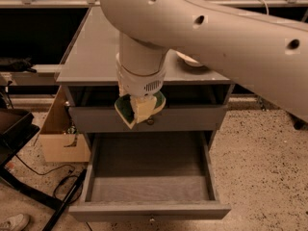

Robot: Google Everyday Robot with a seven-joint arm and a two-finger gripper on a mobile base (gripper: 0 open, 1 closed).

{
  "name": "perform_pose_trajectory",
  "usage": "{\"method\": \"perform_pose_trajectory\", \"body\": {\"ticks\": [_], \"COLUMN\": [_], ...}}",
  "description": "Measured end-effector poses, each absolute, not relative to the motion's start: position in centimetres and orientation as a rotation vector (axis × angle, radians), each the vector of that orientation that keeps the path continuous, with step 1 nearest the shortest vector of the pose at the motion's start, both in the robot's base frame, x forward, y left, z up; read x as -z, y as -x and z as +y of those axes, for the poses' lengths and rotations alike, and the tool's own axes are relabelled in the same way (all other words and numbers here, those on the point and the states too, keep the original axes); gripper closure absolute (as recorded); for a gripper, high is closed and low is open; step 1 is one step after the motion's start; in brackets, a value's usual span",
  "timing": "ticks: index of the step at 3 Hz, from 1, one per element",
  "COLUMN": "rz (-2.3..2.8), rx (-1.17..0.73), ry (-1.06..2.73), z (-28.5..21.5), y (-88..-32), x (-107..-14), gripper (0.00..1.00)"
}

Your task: Pick sponge from middle drawer and place on counter

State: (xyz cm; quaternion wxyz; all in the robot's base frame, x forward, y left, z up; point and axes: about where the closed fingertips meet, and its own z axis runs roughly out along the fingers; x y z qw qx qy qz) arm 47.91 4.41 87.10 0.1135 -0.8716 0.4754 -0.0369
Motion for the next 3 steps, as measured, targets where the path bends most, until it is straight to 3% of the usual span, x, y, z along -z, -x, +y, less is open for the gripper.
{"method": "perform_pose_trajectory", "body": {"ticks": [1, 3], "rz": [1.393, 1.232], "rx": [0.110, 0.344], "ry": [2.556, 2.463], "z": [4.4, 6.1], "y": [-47.9, -59.0], "x": [-87.1, -90.1], "gripper": [1.00, 1.00]}}
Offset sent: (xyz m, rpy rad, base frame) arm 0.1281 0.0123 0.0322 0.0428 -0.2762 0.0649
